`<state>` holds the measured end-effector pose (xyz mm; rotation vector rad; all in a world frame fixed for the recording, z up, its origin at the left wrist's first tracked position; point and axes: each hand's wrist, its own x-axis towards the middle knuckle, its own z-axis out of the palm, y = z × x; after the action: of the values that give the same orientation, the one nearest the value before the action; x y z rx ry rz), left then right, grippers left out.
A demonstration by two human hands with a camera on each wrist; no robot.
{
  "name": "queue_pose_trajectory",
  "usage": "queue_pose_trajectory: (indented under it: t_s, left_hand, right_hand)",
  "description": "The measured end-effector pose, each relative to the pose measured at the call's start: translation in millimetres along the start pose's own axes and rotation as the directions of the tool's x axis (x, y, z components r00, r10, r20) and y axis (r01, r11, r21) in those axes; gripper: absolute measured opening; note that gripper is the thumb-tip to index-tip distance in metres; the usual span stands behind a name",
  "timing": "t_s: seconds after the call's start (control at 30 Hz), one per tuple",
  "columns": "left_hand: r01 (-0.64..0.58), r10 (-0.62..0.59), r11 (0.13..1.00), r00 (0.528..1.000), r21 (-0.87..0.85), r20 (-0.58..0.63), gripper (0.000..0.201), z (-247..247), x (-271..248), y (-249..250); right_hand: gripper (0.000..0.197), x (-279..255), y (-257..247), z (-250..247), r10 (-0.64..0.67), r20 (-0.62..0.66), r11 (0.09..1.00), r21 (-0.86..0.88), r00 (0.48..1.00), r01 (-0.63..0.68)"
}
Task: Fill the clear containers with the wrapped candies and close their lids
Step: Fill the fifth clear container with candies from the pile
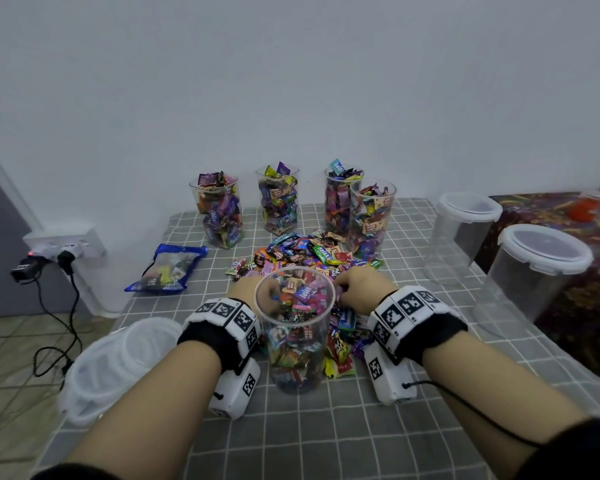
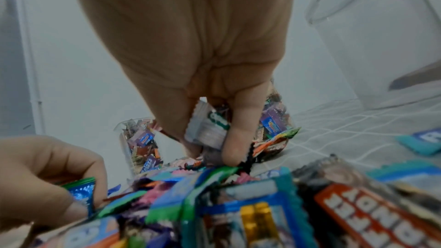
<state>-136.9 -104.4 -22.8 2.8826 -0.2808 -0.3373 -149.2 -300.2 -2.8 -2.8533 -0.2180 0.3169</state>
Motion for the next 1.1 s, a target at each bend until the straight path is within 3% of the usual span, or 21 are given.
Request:
queue_pose_trajectory:
  t_s: [0.13, 0.27, 0.47, 0.6, 0.77, 0.9, 1.1]
  left_hand:
    - [-0.02, -0.002, 0.988, 0.99, -0.153, -0.144, 0.011, -4, -9, -5]
    - [-0.053, -0.089, 0.904, 0.948, -0.425, -0.307, 0.014, -16, -20, -8]
    - [-0.211, -0.122, 0.772, 0.876, -0.599, -0.466, 0.024, -45, -33, -6]
    - [-0.269, -0.096, 0.753, 0.858, -0.601, -0.504, 0.025, -51, -38, -6]
    - [-0.302, -0.074, 0.749, 0.846, -0.589, -0.528, 0.024, -54, -46, 0]
    - [-0.319, -0.073, 0.738, 0.838, -0.594, -0.54, 0.024, -56, -52, 6]
    - [-0.336, -0.07, 0.723, 0.833, -0.604, -0.548, 0.026, -57, -54, 11]
  right_hand:
    - [0.023, -8, 3, -8, -0.011, -0.05, 0.987, 0.16, 0.999, 0.019]
    - [0.023, -18, 2, -22, -0.036, -0.177, 0.955, 0.285, 0.984, 0.086]
    - [0.025, -51, -28, -54, -0.159, -0.409, 0.863, 0.384, 0.899, 0.327]
    - [0.029, -75, -48, -52, -0.248, -0.503, 0.825, 0.339, 0.828, 0.452]
    - [0.029, -83, -57, -33, -0.402, -0.55, 0.815, 0.15, 0.732, 0.56]
    - [0.035, -90, -61, -27, -0.482, -0.524, 0.806, 0.049, 0.702, 0.59]
    - [0.044, -90, -64, -23, -0.582, -0.407, 0.78, -0.037, 0.704, 0.624]
